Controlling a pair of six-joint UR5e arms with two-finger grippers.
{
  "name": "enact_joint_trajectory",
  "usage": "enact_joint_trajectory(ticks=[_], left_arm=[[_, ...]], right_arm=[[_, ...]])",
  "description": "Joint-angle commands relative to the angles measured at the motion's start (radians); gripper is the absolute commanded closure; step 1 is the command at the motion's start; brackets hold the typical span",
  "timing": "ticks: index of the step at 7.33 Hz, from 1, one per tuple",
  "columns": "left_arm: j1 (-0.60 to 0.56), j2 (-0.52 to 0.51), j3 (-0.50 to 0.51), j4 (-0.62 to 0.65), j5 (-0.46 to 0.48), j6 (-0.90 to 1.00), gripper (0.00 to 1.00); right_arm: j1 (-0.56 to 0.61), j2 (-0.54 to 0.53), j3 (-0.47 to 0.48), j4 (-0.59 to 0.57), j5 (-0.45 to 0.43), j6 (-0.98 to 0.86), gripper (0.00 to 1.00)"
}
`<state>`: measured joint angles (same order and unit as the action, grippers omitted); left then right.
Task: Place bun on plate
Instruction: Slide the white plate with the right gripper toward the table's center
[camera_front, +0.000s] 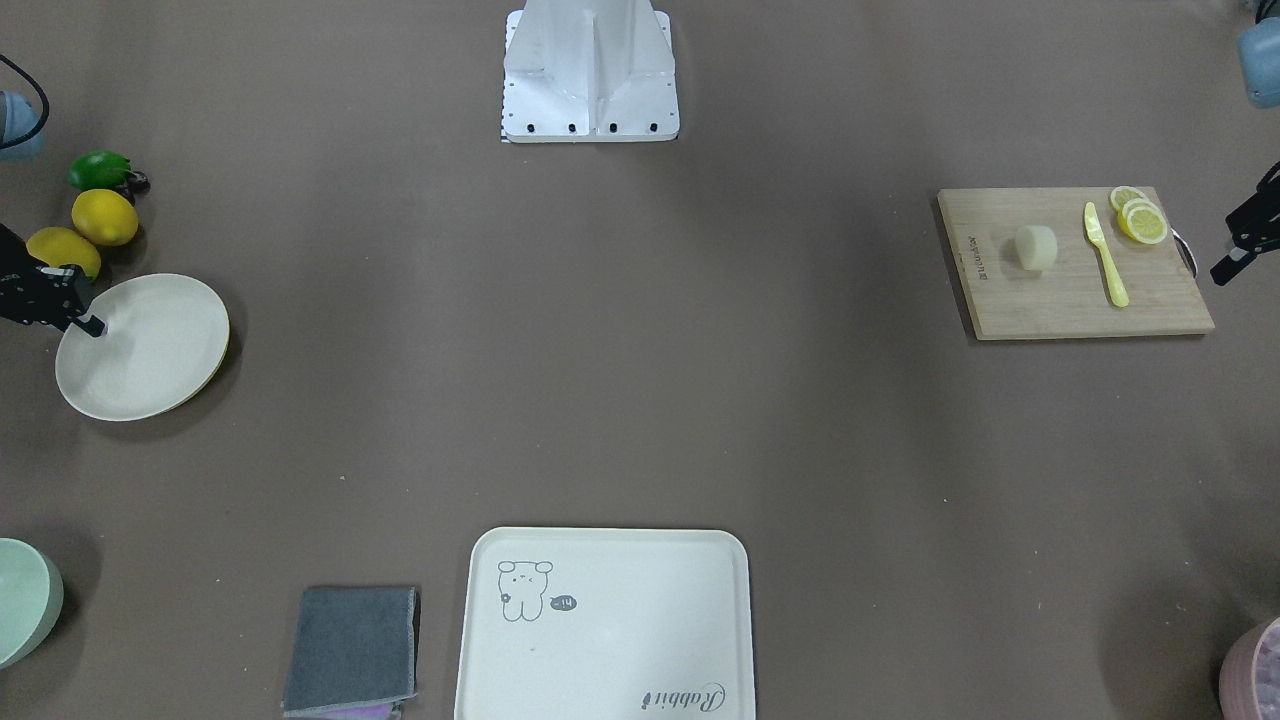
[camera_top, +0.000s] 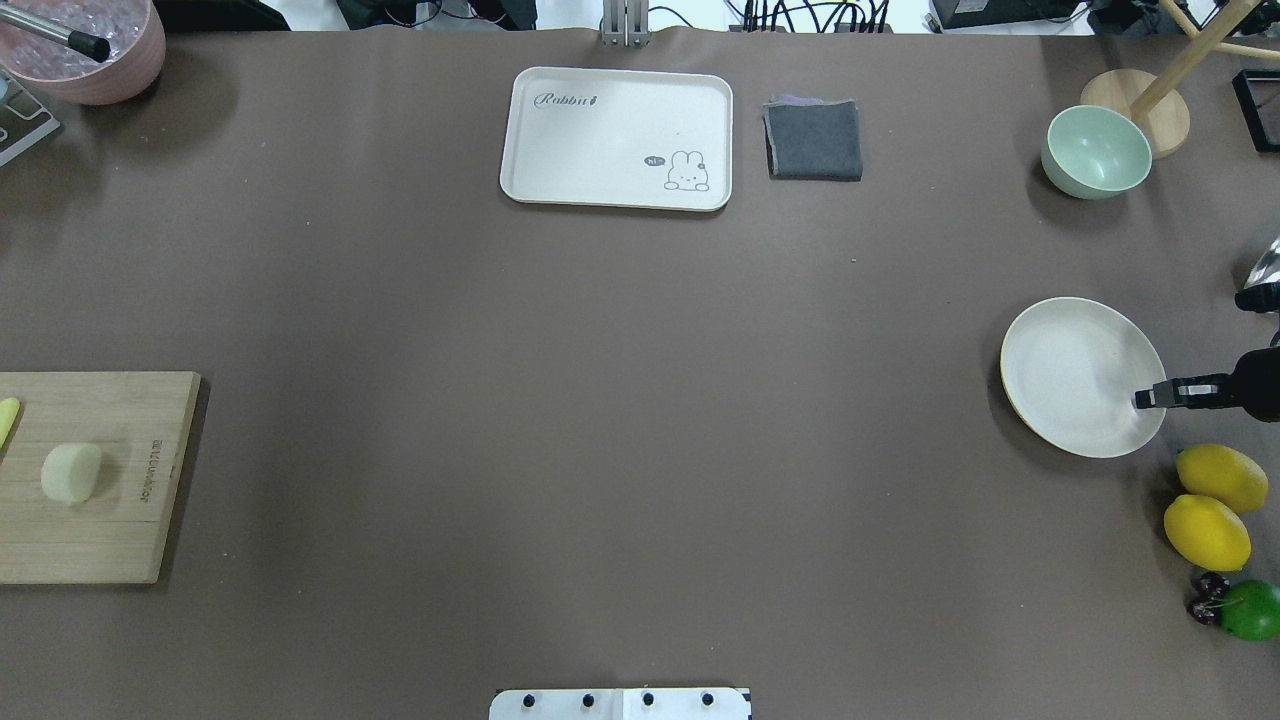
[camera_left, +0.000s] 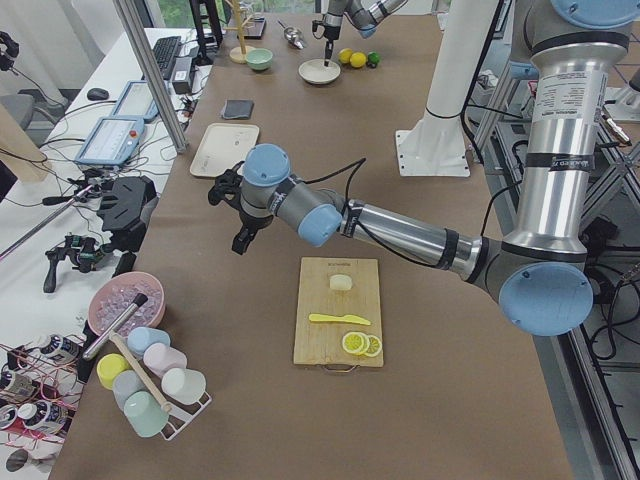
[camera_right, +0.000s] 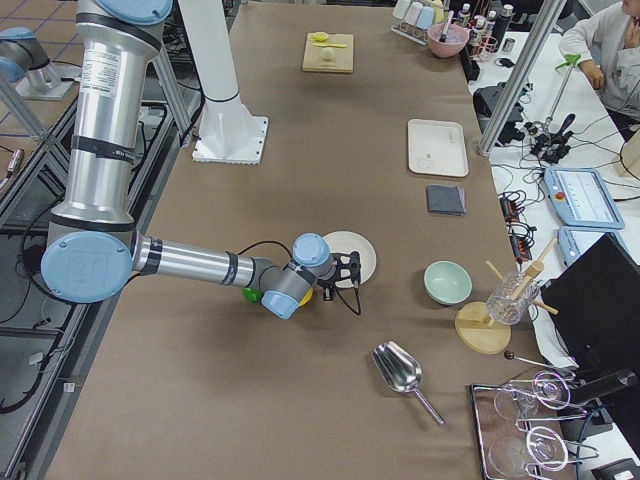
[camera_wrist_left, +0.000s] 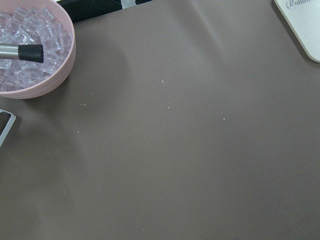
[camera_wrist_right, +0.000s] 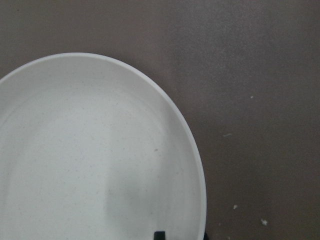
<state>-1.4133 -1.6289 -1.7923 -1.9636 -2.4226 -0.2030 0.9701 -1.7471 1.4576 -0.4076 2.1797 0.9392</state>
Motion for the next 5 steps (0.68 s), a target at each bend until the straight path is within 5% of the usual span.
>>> enact_joint_trajectory(ticks=[1, 5], left_arm=[[0.001, 0.003, 0.002, -0.012, 0.000, -0.009, 0.02], [0.002, 0.003, 0.004, -0.011, -0.001, -0.010, 0.02]], right_arm=[[-0.002, 0.005, 0.007, 0.000, 0.002, 0.004, 1.00], [-0.033, 0.041, 0.162, -0.013, -0.004, 0.255, 1.00]])
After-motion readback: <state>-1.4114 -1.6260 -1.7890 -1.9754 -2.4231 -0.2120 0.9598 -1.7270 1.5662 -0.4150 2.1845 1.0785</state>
